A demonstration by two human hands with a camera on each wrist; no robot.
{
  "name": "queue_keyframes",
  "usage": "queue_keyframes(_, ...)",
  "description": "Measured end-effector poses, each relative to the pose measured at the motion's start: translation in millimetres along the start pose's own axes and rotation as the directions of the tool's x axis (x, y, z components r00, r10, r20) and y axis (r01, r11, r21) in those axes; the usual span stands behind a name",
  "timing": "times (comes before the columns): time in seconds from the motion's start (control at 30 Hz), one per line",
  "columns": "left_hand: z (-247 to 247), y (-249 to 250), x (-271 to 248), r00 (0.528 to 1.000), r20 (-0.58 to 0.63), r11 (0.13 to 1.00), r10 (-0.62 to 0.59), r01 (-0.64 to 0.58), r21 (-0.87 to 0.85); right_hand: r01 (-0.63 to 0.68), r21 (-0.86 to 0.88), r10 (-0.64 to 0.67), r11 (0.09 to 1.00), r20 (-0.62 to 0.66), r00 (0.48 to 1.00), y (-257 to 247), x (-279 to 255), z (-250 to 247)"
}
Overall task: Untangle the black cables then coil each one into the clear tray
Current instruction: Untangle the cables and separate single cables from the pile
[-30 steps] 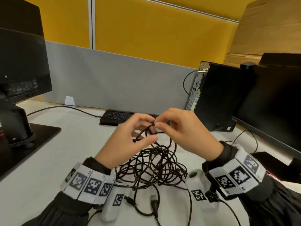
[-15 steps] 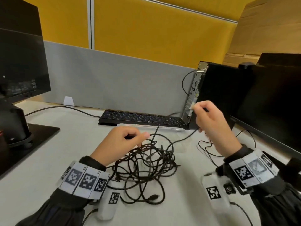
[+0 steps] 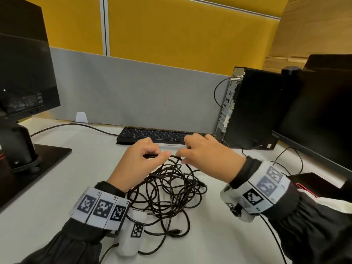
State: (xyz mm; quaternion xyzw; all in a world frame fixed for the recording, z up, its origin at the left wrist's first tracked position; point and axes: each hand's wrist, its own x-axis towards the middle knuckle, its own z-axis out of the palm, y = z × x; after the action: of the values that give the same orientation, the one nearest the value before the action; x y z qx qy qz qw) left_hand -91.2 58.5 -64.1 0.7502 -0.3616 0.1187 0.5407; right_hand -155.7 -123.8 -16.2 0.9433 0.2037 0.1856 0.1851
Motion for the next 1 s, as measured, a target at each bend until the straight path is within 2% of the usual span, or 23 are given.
queue_keyframes(0.07,0,-2,0,0.998,0.059,1.0,0.005,-0.004,-0.016,-0.023,0.181,0.028,0.983,-0.023,0.999,3,-1,-10)
queue_keyframes(0.13,0,-1,-1,0.983,0.183,1.0,0.017,-0.013,-0.024,-0.119,0.384,0.193,0.916,-0.162,0.968,12,-5,-21)
queue_keyframes(0.17,0,-1,-1,0.972,0.235,1.0,0.023,-0.019,-0.021,-0.166,0.468,0.316,0.868,-0.262,0.912,19,-9,-26)
queue_keyframes(0.2,-1,0,-1,0.964,0.263,1.0,0.027,-0.023,-0.019,-0.215,0.556,0.447,0.803,-0.323,0.834,27,-12,-33)
queue_keyframes(0.23,-2,0,-1,0.962,0.27,1.0,0.025,-0.02,-0.021,-0.222,0.696,0.586,0.683,-0.339,0.736,37,-18,-37)
queue_keyframes(0.27,-4,0,-1,0.964,0.264,1.0,0.018,-0.011,-0.027,-0.167,0.868,0.733,0.467,-0.275,0.622,50,-25,-39)
queue_keyframes(0.3,-5,1,-1,0.969,0.245,0.999,0.011,-0.003,-0.035,-0.038,0.979,0.846,0.201,-0.154,0.51,61,-33,-44)
queue_keyframes(0.33,-7,1,-1,0.977,0.215,0.999,0.01,-0.002,-0.038,0.073,0.997,0.912,-0.016,-0.016,0.409,73,-42,-47)
queue_keyframes(0.37,-8,2,0,0.983,0.182,0.999,0.015,-0.009,-0.034,0.114,0.982,0.934,-0.15,0.103,0.342,81,-53,-48)
queue_keyframes(0.4,-8,2,0,0.988,0.155,0.999,0.021,-0.017,-0.027,0.061,0.977,0.942,-0.203,0.178,0.284,88,-63,-46)
queue_keyframes(0.43,-7,3,-1,0.99,0.141,0.999,0.031,-0.028,-0.024,-0.047,0.977,0.946,-0.206,0.211,0.246,92,-70,-40)
queue_keyframes(0.47,-6,4,-1,0.989,0.144,0.999,0.043,-0.04,-0.026,-0.229,0.963,0.948,-0.145,0.201,0.246,94,-75,-31)
queue_keyframes(0.5,-4,5,-2,0.985,0.161,0.998,0.055,-0.05,-0.031,-0.448,0.894,0.938,-0.002,0.157,0.308,93,-79,-22)
queue_keyframes(0.53,-2,6,-2,0.982,0.178,0.998,0.064,-0.059,-0.038,-0.605,0.78,0.902,0.161,0.132,0.411,88,-79,-14)
queue_keyframes(0.57,-1,6,-3,0.98,0.187,0.997,0.069,-0.062,-0.041,-0.688,0.655,0.848,0.314,0.133,0.513,83,-78,-6)
queue_keyframes(0.6,-1,6,-3,0.98,0.185,0.997,0.067,-0.061,-0.04,-0.718,0.556,0.797,0.417,0.156,0.584,75,-74,-1)
queue_keyframes(0.7,-3,5,-3,0.985,0.161,0.997,0.066,-0.059,-0.043,-0.658,0.439,0.676,0.612,0.141,0.723,45,-56,-1)
queue_keyframes(0.77,-4,4,-2,0.989,0.137,0.998,0.06,-0.055,-0.043,-0.596,0.336,0.572,0.729,0.179,0.8,32,-49,-3)
queue_keyframes(0.87,-4,2,-1,0.997,0.073,0.997,0.031,-0.026,-0.068,-0.501,0.113,0.472,0.858,0.212,0.856,14,-47,-5)
queue_keyframes(0.93,-4,2,0,1.0,0.016,0.995,0.022,-0.02,-0.096,-0.419,0.122,0.377,0.9,0.267,0.887,3,-49,-7)
queue_keyframes(1.0,-3,5,0,0.998,-0.054,0.991,0.009,-0.017,-0.134,-0.373,0.229,0.283,0.899,0.345,0.895,-2,-53,-6)
